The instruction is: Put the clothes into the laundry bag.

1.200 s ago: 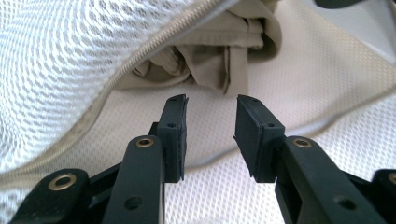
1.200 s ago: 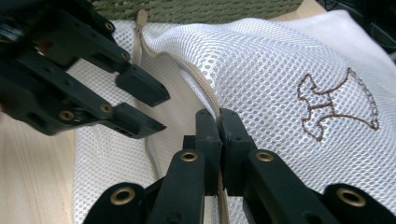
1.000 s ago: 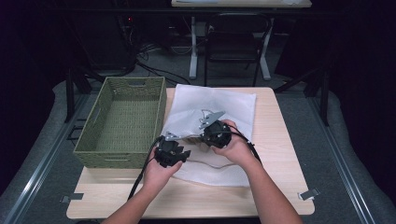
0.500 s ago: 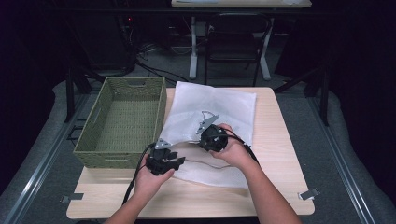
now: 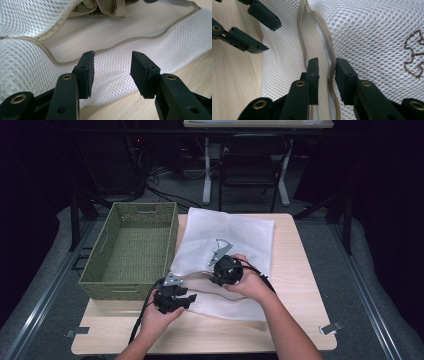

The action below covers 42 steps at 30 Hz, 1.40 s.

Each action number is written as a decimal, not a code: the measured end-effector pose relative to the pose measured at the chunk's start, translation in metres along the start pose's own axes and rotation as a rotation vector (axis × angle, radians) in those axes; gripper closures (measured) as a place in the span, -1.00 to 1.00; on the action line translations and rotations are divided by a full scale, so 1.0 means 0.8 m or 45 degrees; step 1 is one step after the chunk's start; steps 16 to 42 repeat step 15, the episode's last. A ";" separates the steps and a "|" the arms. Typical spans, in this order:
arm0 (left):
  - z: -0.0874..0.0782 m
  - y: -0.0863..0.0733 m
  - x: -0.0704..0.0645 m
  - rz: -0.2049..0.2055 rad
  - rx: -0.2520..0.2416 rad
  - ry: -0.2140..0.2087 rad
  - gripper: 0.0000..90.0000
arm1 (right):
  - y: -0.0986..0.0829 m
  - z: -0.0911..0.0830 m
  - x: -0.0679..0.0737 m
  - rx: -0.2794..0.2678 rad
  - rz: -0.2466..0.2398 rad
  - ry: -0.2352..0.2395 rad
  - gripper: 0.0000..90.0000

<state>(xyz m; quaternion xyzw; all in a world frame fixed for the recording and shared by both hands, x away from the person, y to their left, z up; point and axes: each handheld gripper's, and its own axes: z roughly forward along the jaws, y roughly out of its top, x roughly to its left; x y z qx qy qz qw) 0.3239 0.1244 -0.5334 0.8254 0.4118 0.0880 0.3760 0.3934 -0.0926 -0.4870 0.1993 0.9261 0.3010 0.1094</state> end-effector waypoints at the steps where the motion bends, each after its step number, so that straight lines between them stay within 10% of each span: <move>1: 0.000 0.000 0.000 -0.002 0.002 -0.001 0.20 | 0.001 -0.001 0.000 -0.006 -0.011 0.002 0.53; 15: -0.012 -0.003 0.003 -0.004 -0.038 0.001 0.12 | 0.011 -0.027 0.007 -0.097 -0.003 -0.028 0.07; 42: -0.012 -0.003 0.003 -0.004 -0.038 0.001 0.12 | 0.011 -0.027 0.007 -0.097 -0.003 -0.028 0.07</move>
